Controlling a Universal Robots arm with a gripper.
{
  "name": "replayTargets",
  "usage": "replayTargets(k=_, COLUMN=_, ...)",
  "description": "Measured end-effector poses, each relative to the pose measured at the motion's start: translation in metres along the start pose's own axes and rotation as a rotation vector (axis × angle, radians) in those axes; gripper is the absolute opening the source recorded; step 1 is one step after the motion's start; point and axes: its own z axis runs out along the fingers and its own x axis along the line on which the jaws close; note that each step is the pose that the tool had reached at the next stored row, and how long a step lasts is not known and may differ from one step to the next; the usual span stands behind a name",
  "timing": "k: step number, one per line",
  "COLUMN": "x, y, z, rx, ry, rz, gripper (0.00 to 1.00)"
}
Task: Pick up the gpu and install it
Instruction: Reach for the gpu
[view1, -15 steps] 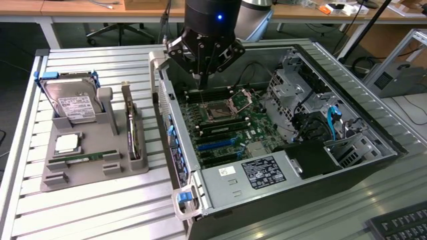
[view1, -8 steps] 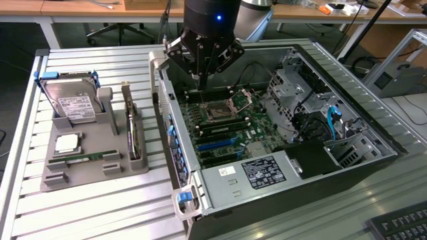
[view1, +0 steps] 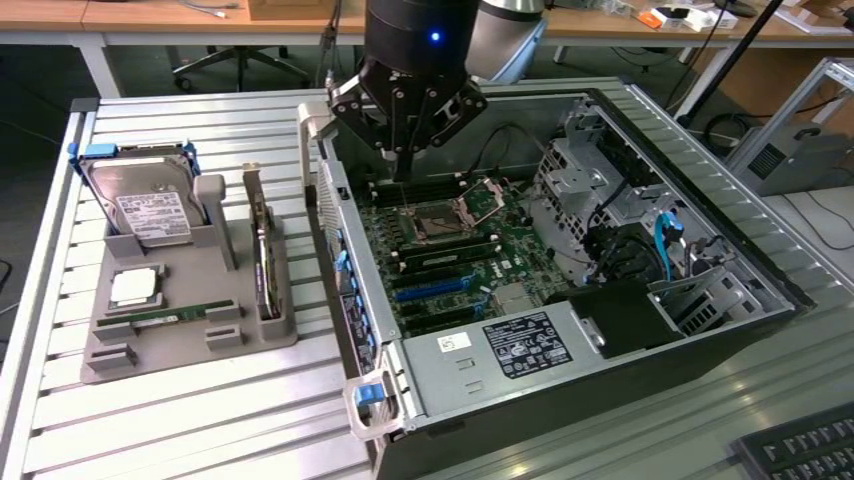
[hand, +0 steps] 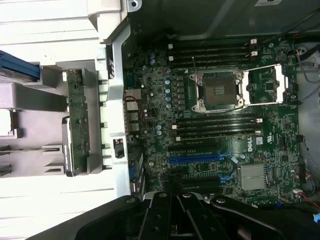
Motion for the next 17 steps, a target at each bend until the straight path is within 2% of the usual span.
replayTargets(k=11, x=0.0086, y=-0.0055, z=0.0008, rx=0.0000, ry=0.0000, rz=0.000, gripper=0.11)
replayTargets(k=17, x=0.0097, y=-0.0059, z=0.0008, rx=0.0000, ry=0.0000, rz=0.000, gripper=0.11)
